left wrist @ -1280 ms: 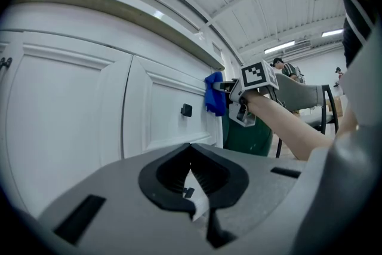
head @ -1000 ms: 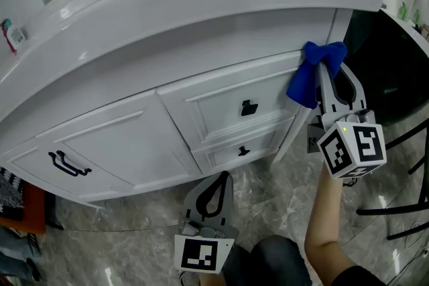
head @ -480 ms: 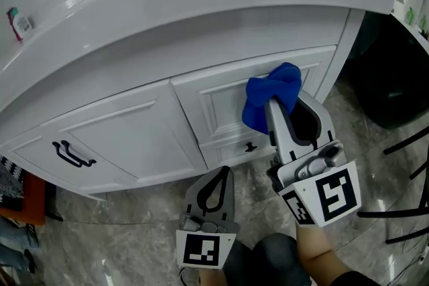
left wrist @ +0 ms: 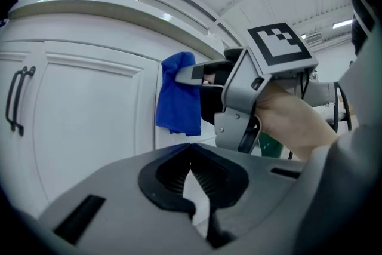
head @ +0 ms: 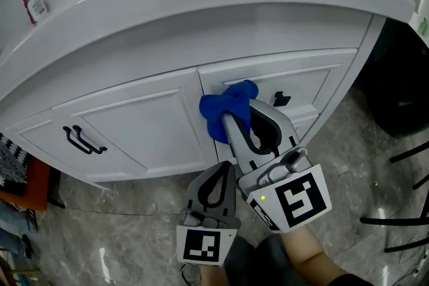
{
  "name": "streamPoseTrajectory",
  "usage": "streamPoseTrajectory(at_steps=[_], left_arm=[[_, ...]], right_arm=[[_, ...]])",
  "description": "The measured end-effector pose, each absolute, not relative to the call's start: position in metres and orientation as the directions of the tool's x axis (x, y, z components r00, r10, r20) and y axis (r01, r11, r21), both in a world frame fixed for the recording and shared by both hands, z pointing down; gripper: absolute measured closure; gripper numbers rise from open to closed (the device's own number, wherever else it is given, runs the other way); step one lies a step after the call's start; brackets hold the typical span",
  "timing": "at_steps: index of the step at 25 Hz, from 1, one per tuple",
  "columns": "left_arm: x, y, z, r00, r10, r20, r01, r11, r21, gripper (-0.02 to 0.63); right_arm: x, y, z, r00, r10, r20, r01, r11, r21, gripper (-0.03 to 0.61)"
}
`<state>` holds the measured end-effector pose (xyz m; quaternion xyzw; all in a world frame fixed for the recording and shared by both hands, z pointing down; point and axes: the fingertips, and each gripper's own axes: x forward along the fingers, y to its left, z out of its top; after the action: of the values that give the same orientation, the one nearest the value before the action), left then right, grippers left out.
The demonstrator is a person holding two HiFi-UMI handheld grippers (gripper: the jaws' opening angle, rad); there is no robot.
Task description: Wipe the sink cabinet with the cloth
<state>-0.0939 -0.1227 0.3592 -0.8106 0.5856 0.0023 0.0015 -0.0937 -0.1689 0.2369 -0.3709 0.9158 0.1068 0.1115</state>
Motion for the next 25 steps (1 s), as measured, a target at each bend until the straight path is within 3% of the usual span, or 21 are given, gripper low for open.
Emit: streamPoseTrajectory(at_steps=[12,16,25], left_arm=[[-0.087,-0.122,0.365,0.319,-0.948,0.014,-0.948,-0.319,-0.013,0.609],[-0.087,-0.121,0.361,0.311,-0.950,0.013,-0.950,-0.311,-0.022,0.609],[-0.072,-0.112,0.352,0.338,-0.941,-0.003,-0.940,-0.337,-0.048,0.609]], right_arm=[[-0.111,-0.179,0.243,-0.662,-0.698,-0.274,-0.748,0.637,0.184,0.520],[-0.107,-0.180,0.247,-0.673,-0.686,-0.275,-0.731,0.675,0.105,0.520],[-0.107,-0.179,0.245,-0.704,-0.662,-0.258,-0.709,0.678,0.194,0.520]])
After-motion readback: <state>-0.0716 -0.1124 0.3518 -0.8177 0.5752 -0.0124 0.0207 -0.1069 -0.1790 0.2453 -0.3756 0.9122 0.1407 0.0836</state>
